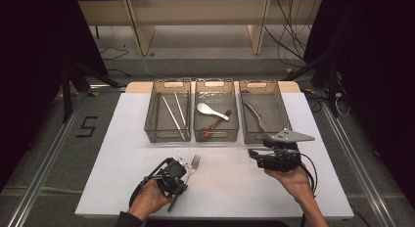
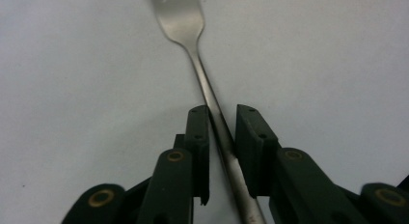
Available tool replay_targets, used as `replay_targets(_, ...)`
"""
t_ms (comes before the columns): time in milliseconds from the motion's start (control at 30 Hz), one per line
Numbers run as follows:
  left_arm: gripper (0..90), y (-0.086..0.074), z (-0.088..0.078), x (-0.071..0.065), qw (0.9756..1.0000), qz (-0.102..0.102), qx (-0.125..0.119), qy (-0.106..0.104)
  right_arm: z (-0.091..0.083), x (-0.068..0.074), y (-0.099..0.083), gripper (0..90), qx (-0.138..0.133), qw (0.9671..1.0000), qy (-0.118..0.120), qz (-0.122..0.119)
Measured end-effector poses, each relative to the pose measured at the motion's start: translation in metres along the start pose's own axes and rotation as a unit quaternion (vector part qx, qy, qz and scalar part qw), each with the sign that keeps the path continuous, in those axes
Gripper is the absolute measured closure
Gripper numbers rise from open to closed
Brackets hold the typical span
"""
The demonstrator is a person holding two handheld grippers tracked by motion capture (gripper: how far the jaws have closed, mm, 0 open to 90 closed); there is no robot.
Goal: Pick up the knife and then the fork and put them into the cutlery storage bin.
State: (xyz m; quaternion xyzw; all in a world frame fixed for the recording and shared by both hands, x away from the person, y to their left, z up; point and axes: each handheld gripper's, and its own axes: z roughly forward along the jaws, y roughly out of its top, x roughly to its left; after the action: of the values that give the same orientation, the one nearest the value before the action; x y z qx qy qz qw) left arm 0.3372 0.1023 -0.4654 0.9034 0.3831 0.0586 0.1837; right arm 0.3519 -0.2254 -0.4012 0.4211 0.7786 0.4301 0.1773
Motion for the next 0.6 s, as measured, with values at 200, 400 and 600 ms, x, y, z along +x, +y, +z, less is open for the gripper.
replay_targets(200,82.8,0.0021,0.0006,0.0053,0.9999,0.007,0.005,-0.012,0.0008,-0.0002,-0.0010,34.6,0.000,1.0000,0.002,-0.001)
replay_targets(400,82.6,0.0025,0.0006,0.0052,0.9999,0.006,0.006,-0.012,0.0008,-0.0008,-0.0024,34.8,0.002,1.0000,0.001,0.000)
replay_targets(600,81.3,0.0025,0.0010,0.0044,0.9999,0.009,0.007,-0.009,0.0007,-0.0005,-0.0025,35.0,0.001,1.0000,0.002,0.001)
